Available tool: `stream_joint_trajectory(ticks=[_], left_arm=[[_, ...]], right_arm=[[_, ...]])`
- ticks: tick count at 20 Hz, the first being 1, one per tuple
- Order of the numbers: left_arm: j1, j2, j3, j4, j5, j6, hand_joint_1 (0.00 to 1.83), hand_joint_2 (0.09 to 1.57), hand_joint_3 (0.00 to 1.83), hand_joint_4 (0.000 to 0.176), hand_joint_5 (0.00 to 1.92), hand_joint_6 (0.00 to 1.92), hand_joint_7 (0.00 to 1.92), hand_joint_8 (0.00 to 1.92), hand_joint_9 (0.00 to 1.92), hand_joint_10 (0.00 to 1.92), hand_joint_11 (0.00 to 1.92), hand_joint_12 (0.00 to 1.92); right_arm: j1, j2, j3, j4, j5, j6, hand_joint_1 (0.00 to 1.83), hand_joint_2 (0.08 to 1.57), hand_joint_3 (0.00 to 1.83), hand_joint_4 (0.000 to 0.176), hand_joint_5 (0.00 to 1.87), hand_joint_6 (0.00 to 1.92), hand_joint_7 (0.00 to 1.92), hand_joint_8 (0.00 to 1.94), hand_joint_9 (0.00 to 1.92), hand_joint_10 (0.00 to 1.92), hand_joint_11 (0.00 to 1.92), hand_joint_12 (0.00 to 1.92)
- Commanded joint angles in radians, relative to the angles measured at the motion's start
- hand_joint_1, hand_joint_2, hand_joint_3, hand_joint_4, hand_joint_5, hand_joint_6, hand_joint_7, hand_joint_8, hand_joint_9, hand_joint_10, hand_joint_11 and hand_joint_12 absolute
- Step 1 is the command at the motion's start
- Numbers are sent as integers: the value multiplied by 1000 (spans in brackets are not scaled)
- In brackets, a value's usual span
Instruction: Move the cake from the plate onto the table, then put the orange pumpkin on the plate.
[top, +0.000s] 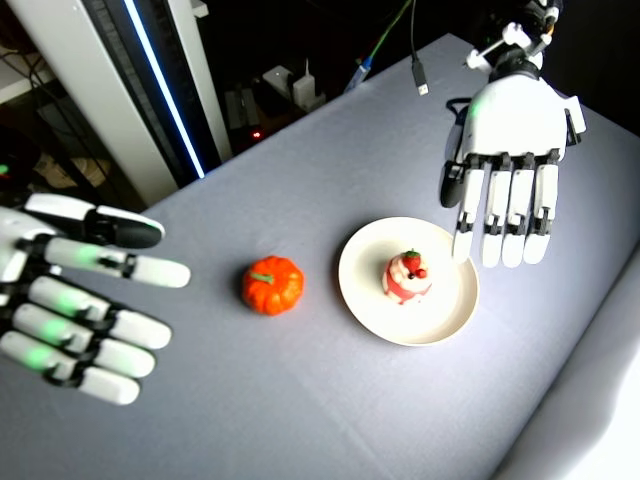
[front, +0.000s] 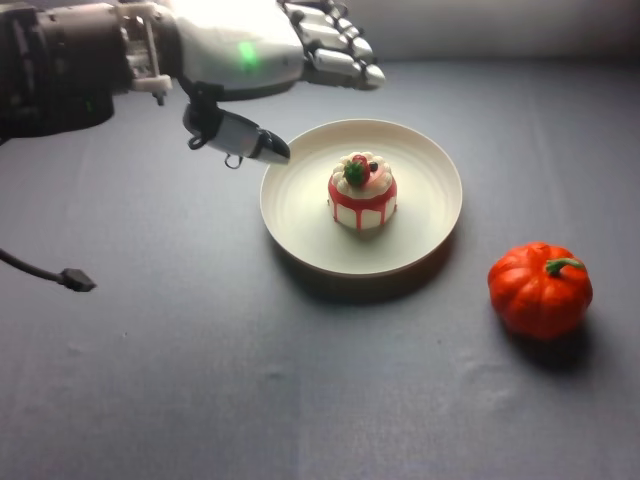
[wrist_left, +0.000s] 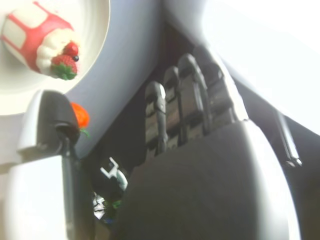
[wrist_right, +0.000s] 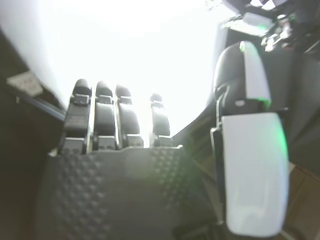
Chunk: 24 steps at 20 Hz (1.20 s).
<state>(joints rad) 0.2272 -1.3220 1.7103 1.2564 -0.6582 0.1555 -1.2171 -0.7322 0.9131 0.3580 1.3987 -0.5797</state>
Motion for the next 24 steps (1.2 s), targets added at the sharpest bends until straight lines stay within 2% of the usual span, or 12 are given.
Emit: stream_joint_trajectory(ticks=[1,5,6,10,11,13,15,17,19,21,23,24], left_arm=[[-8,-1,8,-43,-48,1,820,1115,0,43,246,19,245,1,215,35,0,653],[48,-51,59,-164,-76,1,820,1115,0,43,246,18,245,1,215,34,0,652],[63,-70,82,-197,-82,1,752,952,0,0,141,4,523,36,572,225,127,1566],[124,-137,168,-312,-97,1,817,971,2,0,197,8,630,26,591,174,113,1537],[130,-150,184,-315,-94,1,889,972,0,0,199,1,596,3,630,155,206,1508],[131,-170,204,-315,-87,1,899,956,0,0,214,4,622,3,629,139,39,1405],[130,-181,212,-302,-80,1,902,935,0,0,229,3,618,7,614,109,13,1338],[129,-190,220,-295,-76,1,912,934,0,0,224,0,626,8,597,96,21,1340],[122,-210,237,-297,-79,1,898,935,0,0,221,3,731,3,688,95,49,1403],[113,-236,260,-285,-80,1,874,896,0,0,276,8,464,0,636,67,22,1511],[109,-252,273,-283,-82,1,904,871,0,0,310,10,426,7,629,61,70,1585],[106,-266,289,-284,-87,1,899,904,5,0,321,8,436,8,648,66,116,1538]], right_arm=[[14,-2,9,4,108,9,739,1051,0,175,35,12,0,0,0,0,0,0],[40,-28,28,-35,61,29,774,1058,1,176,54,11,0,0,0,0,52,25],[42,-29,29,-41,56,29,806,1032,0,176,79,15,0,0,0,0,31,19],[42,-29,32,-42,56,32,781,1045,1,176,60,2,0,0,0,0,36,26],[42,-29,33,-43,56,33,787,1056,5,176,57,1,0,0,0,0,45,32],[44,-27,34,-50,57,37,758,1053,2,176,27,0,0,0,0,0,61,45],[50,-25,34,-60,57,38,762,1058,4,176,11,0,0,0,0,0,46,44],[59,-25,34,-70,57,38,766,1059,3,176,8,0,0,0,0,0,45,47],[62,-25,34,-74,57,38,733,1053,0,176,15,2,0,0,0,0,40,60],[66,-25,34,-78,60,38,724,1045,0,176,15,1,0,0,0,0,3,54],[69,-24,34,-81,65,38,698,1049,0,176,0,0,0,0,0,0,0,4],[72,-23,35,-82,70,38,690,1052,0,175,0,0,0,0,0,0,0,0]])
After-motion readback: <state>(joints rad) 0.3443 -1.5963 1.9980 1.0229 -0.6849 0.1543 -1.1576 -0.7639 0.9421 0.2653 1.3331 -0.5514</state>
